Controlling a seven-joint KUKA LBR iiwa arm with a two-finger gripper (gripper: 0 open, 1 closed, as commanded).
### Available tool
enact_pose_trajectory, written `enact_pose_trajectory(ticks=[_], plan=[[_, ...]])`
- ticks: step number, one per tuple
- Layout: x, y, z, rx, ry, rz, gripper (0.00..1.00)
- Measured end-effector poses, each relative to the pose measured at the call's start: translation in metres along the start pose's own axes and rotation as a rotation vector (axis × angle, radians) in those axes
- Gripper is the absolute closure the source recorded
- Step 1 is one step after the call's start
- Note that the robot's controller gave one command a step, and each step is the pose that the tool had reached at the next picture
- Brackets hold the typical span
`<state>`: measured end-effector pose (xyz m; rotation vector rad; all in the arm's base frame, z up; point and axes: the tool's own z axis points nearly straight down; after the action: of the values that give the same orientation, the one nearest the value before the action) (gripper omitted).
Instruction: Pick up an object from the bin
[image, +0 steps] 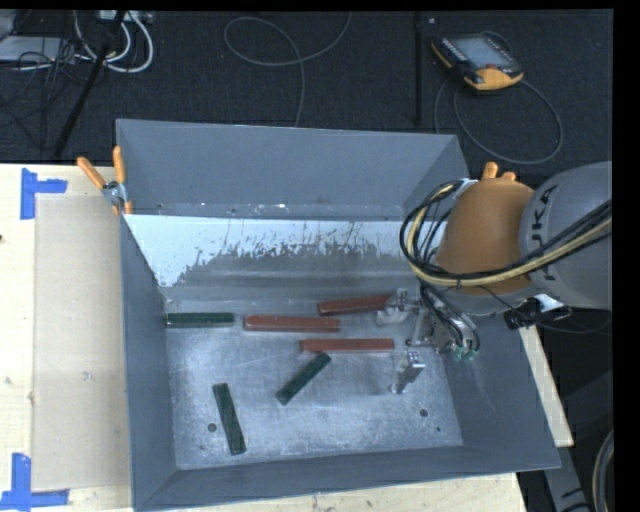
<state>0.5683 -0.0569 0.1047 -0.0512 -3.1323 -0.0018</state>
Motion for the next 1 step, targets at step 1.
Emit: enact_pose_trajectory(ticks=[1], plan=[[-0.0014,0.0101,-0.0069,0.000,-0.004,0.018,0.00]])
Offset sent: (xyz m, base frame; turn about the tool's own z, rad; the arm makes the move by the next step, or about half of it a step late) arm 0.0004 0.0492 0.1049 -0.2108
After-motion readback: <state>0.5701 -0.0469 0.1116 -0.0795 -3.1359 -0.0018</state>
